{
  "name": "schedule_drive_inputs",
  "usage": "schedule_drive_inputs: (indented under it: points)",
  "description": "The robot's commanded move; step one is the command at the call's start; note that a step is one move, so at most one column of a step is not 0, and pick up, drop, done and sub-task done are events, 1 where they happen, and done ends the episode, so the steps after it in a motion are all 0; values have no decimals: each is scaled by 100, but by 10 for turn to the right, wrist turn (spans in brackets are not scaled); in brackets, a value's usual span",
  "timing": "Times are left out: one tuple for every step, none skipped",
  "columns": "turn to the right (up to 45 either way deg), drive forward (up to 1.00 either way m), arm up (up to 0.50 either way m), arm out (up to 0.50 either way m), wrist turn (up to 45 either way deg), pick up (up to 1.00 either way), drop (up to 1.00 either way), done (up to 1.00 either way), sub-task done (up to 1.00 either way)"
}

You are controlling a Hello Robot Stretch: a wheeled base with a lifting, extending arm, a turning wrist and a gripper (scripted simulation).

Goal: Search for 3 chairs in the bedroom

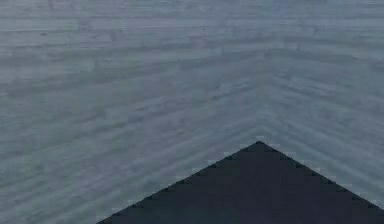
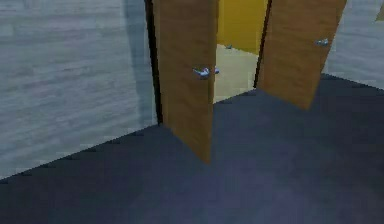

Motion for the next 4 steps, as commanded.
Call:
schedule_drive_inputs:
  points:
    - [-330, 0, 0, 0, 0, 0, 0, 0, 0]
    - [0, 70, 0, 0, 0, 0, 0, 0, 0]
    - [-420, 0, 0, 0, 0, 0, 0, 0, 0]
    - [0, 30, 0, 0, 0, 0, 0, 0, 0]
